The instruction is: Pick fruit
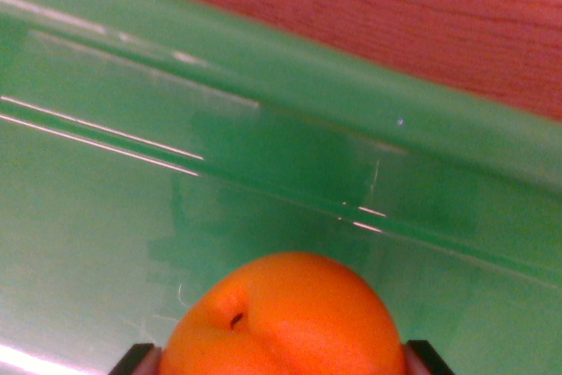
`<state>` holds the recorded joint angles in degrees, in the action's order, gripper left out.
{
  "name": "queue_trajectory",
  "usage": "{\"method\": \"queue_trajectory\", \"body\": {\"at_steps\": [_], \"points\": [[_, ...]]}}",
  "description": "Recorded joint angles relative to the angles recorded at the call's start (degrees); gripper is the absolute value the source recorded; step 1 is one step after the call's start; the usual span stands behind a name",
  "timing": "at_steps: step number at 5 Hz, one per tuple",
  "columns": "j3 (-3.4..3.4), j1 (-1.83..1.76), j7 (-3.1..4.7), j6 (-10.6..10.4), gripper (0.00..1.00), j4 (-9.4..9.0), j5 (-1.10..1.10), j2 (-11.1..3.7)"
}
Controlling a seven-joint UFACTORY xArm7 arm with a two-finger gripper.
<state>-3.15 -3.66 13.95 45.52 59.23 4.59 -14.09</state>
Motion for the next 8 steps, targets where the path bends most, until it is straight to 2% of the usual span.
{"method": "queue_trajectory", "body": {"at_steps": [1,2,3,4,5,6,7,8], "points": [[0.0,0.0,0.0,0.0,1.0,0.0,0.0,0.0],[0.02,-0.02,0.14,2.41,1.0,1.35,-0.05,1.06],[0.02,-0.02,0.14,2.41,1.0,1.35,-0.05,1.06],[0.05,-0.04,0.3,4.92,1.0,2.76,-0.1,2.16],[0.05,-0.04,0.3,4.92,1.0,2.76,-0.1,2.16],[0.07,-0.06,0.45,7.57,1.0,4.25,-0.16,3.33],[0.07,-0.06,0.45,7.57,1.0,4.25,-0.16,3.33],[0.1,-0.07,0.62,10.27,1.0,5.77,-0.22,4.52]]}}
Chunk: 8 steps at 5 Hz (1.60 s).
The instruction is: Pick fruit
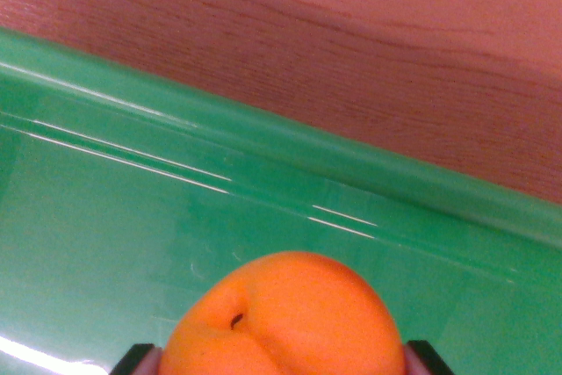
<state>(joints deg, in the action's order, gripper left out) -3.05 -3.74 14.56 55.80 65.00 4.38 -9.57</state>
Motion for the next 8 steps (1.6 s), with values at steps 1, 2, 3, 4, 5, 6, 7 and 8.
{"method": "queue_trajectory", "body": {"at_steps": [1,2,3,4,5,6,7,8], "points": [[0.0,0.0,0.0,0.0,1.0,0.0,0.0,0.0],[0.03,-0.02,0.16,2.72,1.0,1.53,-0.06,1.2],[0.03,-0.02,0.16,2.72,1.0,1.53,-0.06,1.2],[0.05,-0.04,0.32,5.41,1.0,3.04,-0.11,2.38],[0.05,-0.04,0.32,5.41,1.0,3.04,-0.11,2.38],[0.08,-0.06,0.47,7.91,1.0,4.44,-0.17,3.48],[0.08,-0.06,0.47,7.91,1.0,4.44,-0.17,3.48],[0.1,-0.08,0.63,10.43,1.0,5.86,-0.22,4.59]]}}
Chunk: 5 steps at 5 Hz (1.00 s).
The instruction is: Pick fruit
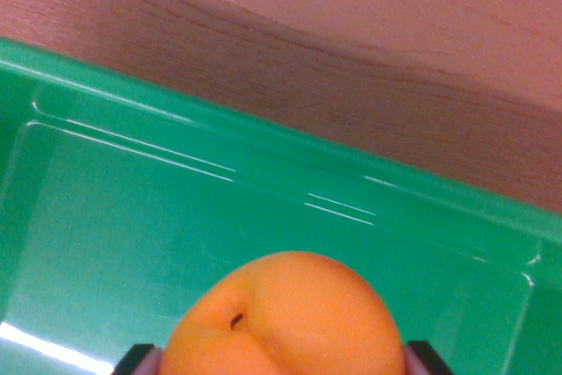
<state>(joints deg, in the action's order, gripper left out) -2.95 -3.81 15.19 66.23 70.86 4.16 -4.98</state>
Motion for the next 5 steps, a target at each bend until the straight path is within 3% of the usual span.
{"method": "queue_trajectory", "body": {"at_steps": [1,2,3,4,5], "points": [[0.0,0.0,0.0,0.0,1.0,0.0,0.0,0.0],[0.02,-0.02,0.14,2.34,1.0,1.31,-0.05,1.03],[0.02,-0.02,0.14,2.34,1.0,1.31,-0.05,1.03],[0.04,-0.03,0.26,4.41,1.0,2.48,-0.09,1.94],[0.04,-0.03,0.26,4.41,1.0,2.48,-0.09,1.94]]}}
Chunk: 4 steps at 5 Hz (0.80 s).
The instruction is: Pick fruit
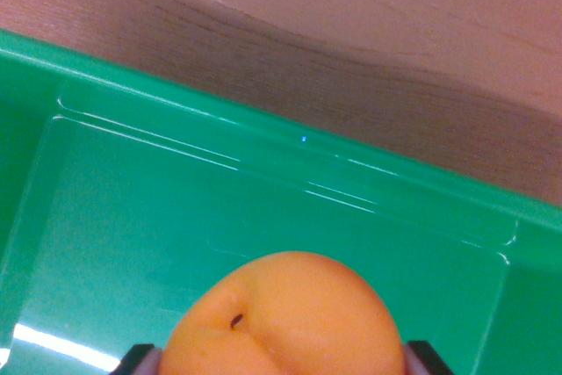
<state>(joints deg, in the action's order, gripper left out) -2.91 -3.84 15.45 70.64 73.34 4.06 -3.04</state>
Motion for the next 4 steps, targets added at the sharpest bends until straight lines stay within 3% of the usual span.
{"method": "queue_trajectory", "body": {"at_steps": [1,4], "points": [[0.02,-0.01,0.12,2.04,1.0,1.14,-0.04,0.9],[0.03,-0.03,0.21,3.58,1.0,2.01,-0.08,1.58]]}}
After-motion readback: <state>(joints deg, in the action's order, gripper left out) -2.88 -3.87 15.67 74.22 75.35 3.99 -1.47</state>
